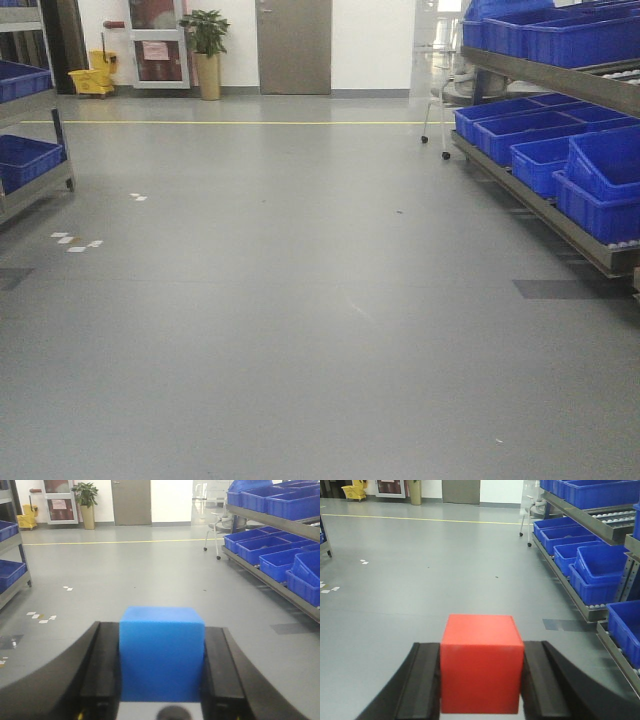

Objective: Sort and place red and blue blocks on shelf
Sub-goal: 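Drive the base away from the table carrying both cubes, then drive along the aisle toward the shelf of blue bins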

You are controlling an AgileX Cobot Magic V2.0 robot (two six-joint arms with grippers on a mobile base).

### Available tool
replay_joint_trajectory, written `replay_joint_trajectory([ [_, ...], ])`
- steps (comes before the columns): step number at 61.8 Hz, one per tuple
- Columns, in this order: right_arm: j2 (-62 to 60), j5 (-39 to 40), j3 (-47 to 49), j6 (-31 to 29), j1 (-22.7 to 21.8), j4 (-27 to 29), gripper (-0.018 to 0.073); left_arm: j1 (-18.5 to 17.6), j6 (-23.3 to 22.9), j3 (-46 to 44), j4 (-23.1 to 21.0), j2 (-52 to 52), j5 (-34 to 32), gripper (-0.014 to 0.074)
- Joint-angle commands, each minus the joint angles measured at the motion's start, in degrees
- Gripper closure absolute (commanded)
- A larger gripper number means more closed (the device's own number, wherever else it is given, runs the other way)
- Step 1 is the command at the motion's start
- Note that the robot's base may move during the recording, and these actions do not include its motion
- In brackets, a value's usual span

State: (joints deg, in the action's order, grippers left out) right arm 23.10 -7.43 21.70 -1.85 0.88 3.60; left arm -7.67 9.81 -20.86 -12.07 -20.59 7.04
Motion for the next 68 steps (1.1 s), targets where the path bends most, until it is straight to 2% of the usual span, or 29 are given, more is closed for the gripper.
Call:
replay_joint_trajectory([
  [1, 0.2, 5.2, 1.6, -0.2, -0.4, 0.2, 0.0511, -0.1, -0.1, -1.9, -0.2, -0.3, -4.9, 0.0471],
  [68, 0.2, 5.2, 1.6, -0.2, -0.4, 0.2, 0.0511, -0.1, -0.1, -1.9, -0.2, -0.3, -4.9, 0.0471],
])
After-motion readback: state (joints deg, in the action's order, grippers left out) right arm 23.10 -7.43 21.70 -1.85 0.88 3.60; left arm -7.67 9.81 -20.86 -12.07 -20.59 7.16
